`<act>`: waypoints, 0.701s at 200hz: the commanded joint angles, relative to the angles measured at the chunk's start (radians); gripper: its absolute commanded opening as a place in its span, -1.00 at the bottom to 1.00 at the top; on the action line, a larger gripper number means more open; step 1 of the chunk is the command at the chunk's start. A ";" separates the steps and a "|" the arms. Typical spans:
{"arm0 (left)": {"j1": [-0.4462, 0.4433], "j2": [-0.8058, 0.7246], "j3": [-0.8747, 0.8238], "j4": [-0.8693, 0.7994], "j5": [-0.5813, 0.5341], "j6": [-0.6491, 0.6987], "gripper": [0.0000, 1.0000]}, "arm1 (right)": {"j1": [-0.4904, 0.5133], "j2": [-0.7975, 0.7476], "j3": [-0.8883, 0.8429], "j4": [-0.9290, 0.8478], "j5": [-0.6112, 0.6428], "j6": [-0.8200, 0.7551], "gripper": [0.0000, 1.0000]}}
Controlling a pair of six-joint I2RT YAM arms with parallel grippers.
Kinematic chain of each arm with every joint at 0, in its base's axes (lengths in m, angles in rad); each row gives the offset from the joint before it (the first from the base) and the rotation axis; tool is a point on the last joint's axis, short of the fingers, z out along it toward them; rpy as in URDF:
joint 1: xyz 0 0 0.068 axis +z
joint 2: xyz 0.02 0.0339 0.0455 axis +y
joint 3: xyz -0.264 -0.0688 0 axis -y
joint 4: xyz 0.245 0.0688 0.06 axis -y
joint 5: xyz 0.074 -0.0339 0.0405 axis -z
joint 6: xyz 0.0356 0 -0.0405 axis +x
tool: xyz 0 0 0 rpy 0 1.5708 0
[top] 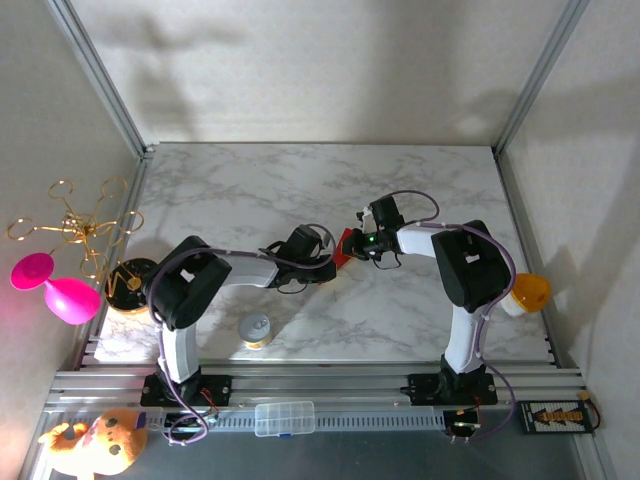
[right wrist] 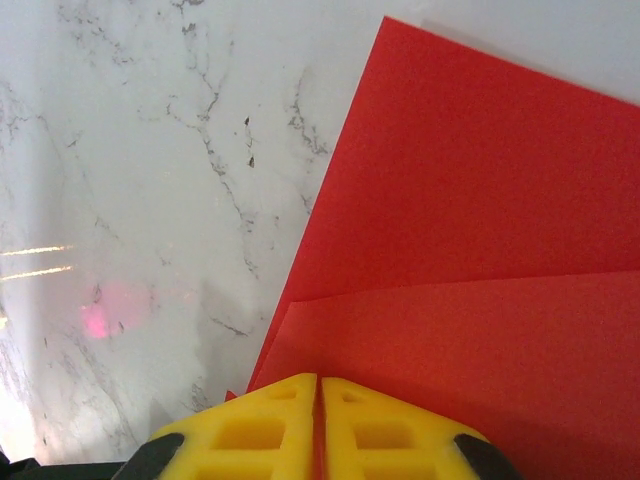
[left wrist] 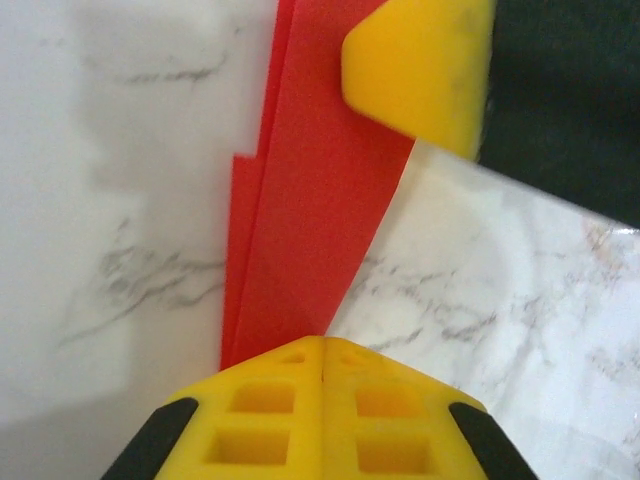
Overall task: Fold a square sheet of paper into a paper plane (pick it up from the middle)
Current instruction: Fold the wing for the fifth time at the center of the table.
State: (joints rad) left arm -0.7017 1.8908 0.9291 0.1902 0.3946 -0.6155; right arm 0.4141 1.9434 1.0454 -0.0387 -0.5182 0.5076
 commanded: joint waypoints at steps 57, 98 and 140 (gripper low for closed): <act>-0.005 -0.061 -0.086 -0.325 0.020 0.135 -0.90 | -0.002 0.080 -0.014 -0.113 0.079 -0.047 -0.76; -0.007 -0.085 -0.054 -0.410 -0.012 0.195 -0.91 | -0.003 0.078 -0.014 -0.111 0.079 -0.046 -0.76; 0.006 -0.127 -0.008 -0.447 -0.027 0.180 -0.87 | -0.001 0.065 -0.007 -0.104 0.054 -0.054 -0.75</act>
State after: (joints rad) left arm -0.6994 1.7905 0.9127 -0.0643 0.3950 -0.4423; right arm 0.4141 1.9476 1.0550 -0.0551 -0.5247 0.4850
